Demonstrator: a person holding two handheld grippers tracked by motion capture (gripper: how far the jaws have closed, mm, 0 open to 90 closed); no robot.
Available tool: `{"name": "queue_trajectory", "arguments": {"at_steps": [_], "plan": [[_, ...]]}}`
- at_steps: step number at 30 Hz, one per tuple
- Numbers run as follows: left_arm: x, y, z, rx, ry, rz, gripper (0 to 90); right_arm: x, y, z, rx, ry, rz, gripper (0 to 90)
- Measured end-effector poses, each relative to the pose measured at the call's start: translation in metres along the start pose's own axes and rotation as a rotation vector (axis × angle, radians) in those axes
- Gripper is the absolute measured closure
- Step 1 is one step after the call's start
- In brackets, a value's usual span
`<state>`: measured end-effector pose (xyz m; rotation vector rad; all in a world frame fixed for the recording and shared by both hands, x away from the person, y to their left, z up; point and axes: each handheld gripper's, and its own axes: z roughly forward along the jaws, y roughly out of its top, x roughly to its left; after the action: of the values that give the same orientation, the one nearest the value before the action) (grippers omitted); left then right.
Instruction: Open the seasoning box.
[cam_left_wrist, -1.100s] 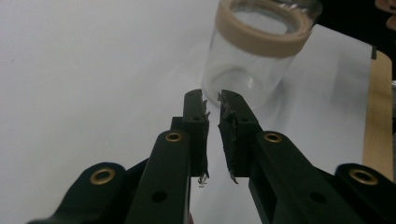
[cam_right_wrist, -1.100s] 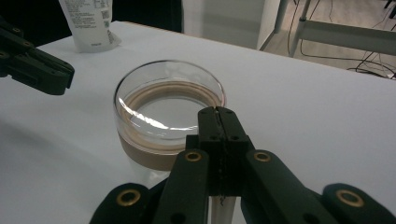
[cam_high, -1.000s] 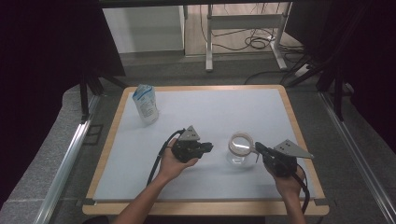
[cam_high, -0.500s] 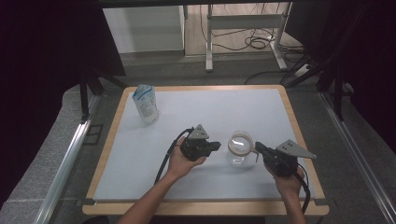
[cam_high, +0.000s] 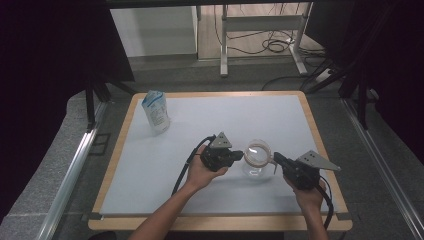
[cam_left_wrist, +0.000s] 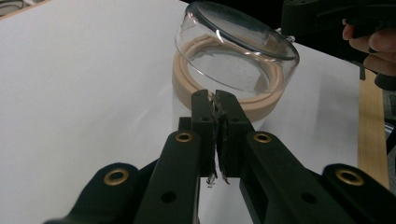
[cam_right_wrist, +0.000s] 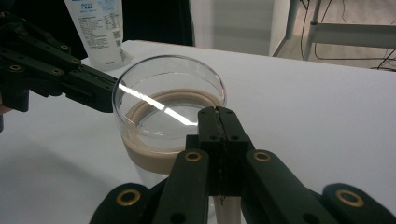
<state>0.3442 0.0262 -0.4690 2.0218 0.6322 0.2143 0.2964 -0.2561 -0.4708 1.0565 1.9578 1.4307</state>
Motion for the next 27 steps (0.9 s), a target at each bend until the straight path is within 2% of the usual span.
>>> {"name": "queue_trajectory", "arguments": {"at_steps": [11, 22, 25, 27], "plan": [[0.002, 0.003, 0.009, 0.02, 0.017, 0.008, 90.0, 0.0, 0.0, 0.0, -0.003, 0.005, -0.003, 90.0], [0.001, 0.009, 0.011, 0.008, 0.013, 0.005, 90.0, -0.001, -0.001, 0.0, -0.003, 0.009, -0.003, 90.0], [0.0, 0.012, 0.009, 0.006, 0.011, 0.013, 90.0, 0.003, 0.0, -0.003, -0.005, -0.007, -0.017, 90.0], [0.0, 0.013, 0.008, 0.003, 0.007, 0.015, 90.0, 0.008, 0.001, -0.009, -0.014, 0.0, -0.032, 90.0]]}}
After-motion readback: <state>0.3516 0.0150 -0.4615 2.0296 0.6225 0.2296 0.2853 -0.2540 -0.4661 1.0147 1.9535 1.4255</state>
